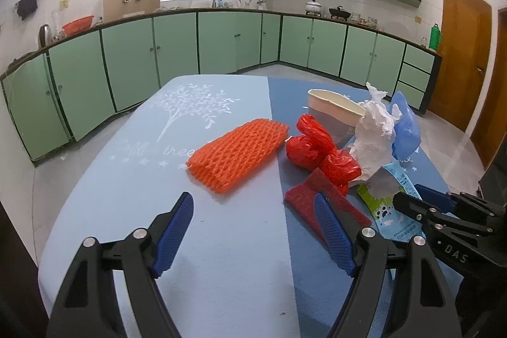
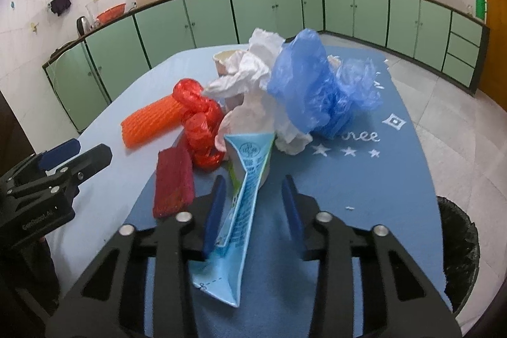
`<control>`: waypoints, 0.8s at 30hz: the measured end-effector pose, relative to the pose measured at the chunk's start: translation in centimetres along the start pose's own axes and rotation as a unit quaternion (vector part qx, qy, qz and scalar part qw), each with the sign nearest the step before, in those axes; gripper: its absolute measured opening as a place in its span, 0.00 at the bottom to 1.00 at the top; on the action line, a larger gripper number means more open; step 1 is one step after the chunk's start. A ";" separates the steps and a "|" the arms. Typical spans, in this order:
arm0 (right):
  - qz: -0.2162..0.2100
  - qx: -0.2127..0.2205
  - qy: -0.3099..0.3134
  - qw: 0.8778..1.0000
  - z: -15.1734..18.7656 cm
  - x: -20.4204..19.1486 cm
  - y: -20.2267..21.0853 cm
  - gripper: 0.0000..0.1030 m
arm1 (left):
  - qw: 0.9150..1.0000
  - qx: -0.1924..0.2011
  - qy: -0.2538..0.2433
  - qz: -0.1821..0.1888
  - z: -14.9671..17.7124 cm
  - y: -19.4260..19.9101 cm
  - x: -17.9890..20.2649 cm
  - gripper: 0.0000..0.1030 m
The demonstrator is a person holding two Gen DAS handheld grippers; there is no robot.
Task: Collect trash
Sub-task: 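Move both tools back over the table toward the blue-white drink carton, then grasp the blue-white drink carton with the right gripper while the left grasps the dark red scouring pad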
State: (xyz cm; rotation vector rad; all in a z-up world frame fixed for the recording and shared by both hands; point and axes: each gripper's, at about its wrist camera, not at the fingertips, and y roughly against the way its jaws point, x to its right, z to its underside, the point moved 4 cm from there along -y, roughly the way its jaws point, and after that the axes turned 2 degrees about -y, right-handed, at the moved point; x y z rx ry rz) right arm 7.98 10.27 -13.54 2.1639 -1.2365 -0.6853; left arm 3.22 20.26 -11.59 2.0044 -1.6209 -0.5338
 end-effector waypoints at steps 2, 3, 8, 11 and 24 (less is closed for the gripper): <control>-0.004 -0.005 0.003 1.000 0.1 -0.1 -0.1 0.28 | 1.000 -0.001 0.000 0.001 0.0 0.0 0.1 0.75; -0.006 -0.006 0.004 1.000 0.2 -0.1 -0.1 0.23 | 1.000 -0.001 0.000 0.001 0.0 -0.1 0.2 0.75; -0.022 -0.012 0.010 1.000 0.5 -0.4 0.0 0.11 | 1.000 -0.004 0.001 0.002 0.1 -0.1 0.5 0.75; -0.026 -0.007 0.012 1.000 0.4 -0.5 0.5 0.08 | 1.000 -0.004 0.000 0.003 0.1 0.0 0.8 0.75; 0.004 0.014 -0.011 1.000 0.3 3.2 4.2 0.07 | 0.999 -0.020 -0.005 0.038 0.3 -0.5 4.6 0.75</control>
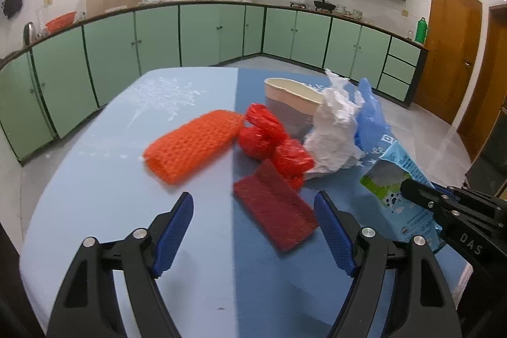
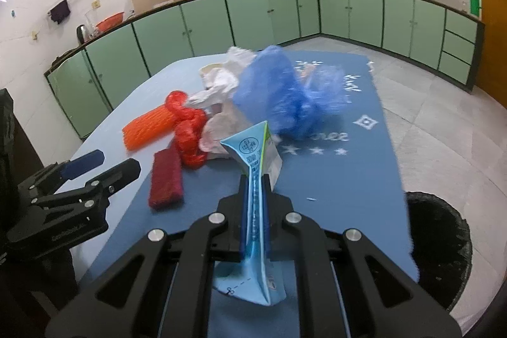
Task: Collect trash
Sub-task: 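Grasp the blue-white drink carton with the right gripper while the left grasps the dark red scouring pad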
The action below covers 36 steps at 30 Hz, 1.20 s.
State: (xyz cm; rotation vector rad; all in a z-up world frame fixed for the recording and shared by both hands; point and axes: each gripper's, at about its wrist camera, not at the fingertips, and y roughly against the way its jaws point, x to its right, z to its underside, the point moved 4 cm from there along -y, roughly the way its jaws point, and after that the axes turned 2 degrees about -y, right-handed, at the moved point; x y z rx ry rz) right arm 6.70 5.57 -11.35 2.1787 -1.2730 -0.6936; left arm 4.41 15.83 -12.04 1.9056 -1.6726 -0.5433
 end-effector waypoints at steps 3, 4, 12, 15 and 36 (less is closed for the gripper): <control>0.013 0.007 0.004 1.000 0.1 1.0 0.8 0.07 | 1.000 -0.006 0.000 0.003 0.1 -0.5 1.1 0.75; 0.015 0.008 0.003 1.000 0.1 1.2 0.9 0.07 | 1.000 -0.010 0.001 0.005 0.1 -0.7 1.5 0.75; 0.014 0.012 -0.005 1.000 0.2 2.3 0.8 0.07 | 0.999 -0.035 -0.009 -0.012 0.6 -2.4 3.1 0.75; 0.011 0.008 -0.009 1.000 0.2 2.5 0.4 0.07 | 0.999 -0.045 -0.002 -0.019 0.8 -2.9 3.0 0.75; 0.008 -0.005 -0.009 1.000 0.6 2.7 -0.7 0.07 | 0.999 -0.036 0.015 0.004 0.9 -1.7 2.3 0.52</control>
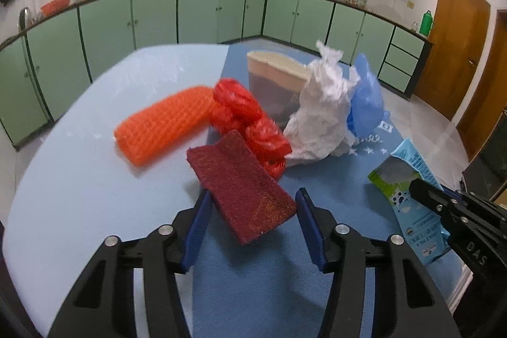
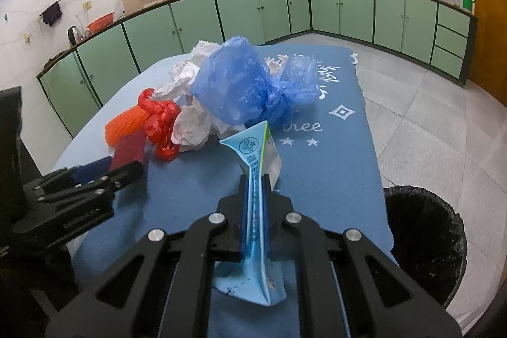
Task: Collect trash
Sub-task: 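Grasp the blue-white drink carton with the right gripper while the left grasps the dark red scouring pad, then carry the carton and scouring pad over the trash bin with both grippers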
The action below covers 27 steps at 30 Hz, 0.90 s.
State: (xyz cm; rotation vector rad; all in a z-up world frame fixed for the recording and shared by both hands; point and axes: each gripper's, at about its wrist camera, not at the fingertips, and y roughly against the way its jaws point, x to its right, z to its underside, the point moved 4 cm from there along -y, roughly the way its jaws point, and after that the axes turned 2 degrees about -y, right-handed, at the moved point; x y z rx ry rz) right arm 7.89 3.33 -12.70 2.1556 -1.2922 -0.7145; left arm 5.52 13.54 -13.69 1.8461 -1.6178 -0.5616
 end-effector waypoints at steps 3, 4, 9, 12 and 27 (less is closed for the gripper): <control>-0.002 0.005 0.003 1.000 -0.1 -0.2 0.4 0.07 | 1.000 0.008 0.002 0.001 -0.5 0.9 0.0 0.52; -0.002 0.006 0.003 1.000 -0.1 -0.3 0.5 0.07 | 1.000 0.011 0.002 0.001 -0.6 1.1 0.1 0.52; -0.003 0.015 0.005 1.000 -0.4 -0.4 1.5 0.07 | 0.999 0.035 -0.008 0.001 -1.2 2.9 0.6 0.52; -0.003 0.022 0.004 1.000 -0.7 -0.2 2.2 0.07 | 0.999 0.045 -0.013 0.007 -1.7 3.7 1.1 0.52; 0.020 0.067 -0.019 0.997 -2.1 2.5 6.1 0.07 | 0.993 0.084 -0.057 0.057 -4.2 5.7 5.6 0.52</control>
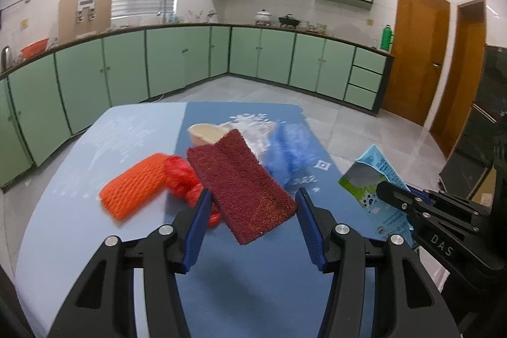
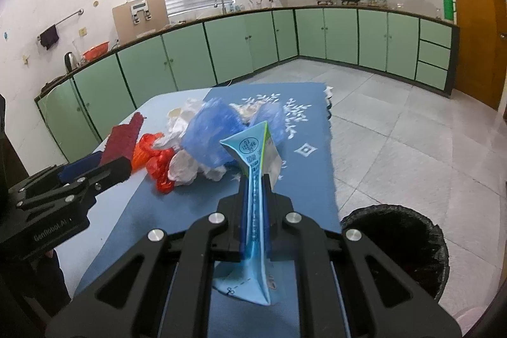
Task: Collect trash
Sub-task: 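Carry the carton and scouring pad over the trash bin with both grippers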
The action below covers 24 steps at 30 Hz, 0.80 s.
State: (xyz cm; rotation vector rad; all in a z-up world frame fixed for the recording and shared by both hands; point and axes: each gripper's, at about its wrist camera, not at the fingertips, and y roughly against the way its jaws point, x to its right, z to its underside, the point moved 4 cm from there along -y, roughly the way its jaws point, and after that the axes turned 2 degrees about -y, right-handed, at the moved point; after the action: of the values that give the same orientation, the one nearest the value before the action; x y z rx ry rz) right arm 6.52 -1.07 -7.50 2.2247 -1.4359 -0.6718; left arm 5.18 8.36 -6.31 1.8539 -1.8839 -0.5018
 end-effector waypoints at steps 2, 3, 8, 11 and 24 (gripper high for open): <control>0.005 0.005 -0.003 1.000 -0.1 0.6 0.4 0.07 | 1.000 0.001 -0.006 0.011 -0.3 -0.3 0.9 0.52; 0.009 0.009 -0.005 1.000 -0.2 1.0 0.7 0.07 | 1.000 0.002 -0.009 0.015 -0.5 -0.5 1.2 0.52; 0.031 0.020 -0.019 0.999 -0.5 3.0 1.9 0.07 | 0.999 0.004 -0.029 0.043 -1.1 -1.3 3.5 0.52; 0.049 0.028 -0.032 0.998 -0.7 4.8 2.7 0.07 | 0.997 0.003 -0.040 0.061 -1.4 -1.9 5.0 0.52; 0.128 0.047 -0.081 0.987 0.0 12.8 5.5 0.07 | 0.985 0.002 -0.086 0.152 -2.8 -4.6 13.4 0.52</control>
State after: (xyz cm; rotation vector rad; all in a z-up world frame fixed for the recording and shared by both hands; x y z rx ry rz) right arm 7.04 -14.96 -6.57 2.0398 -1.8312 -0.7237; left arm 10.58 -5.00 -5.65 1.5268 -2.2324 -0.5671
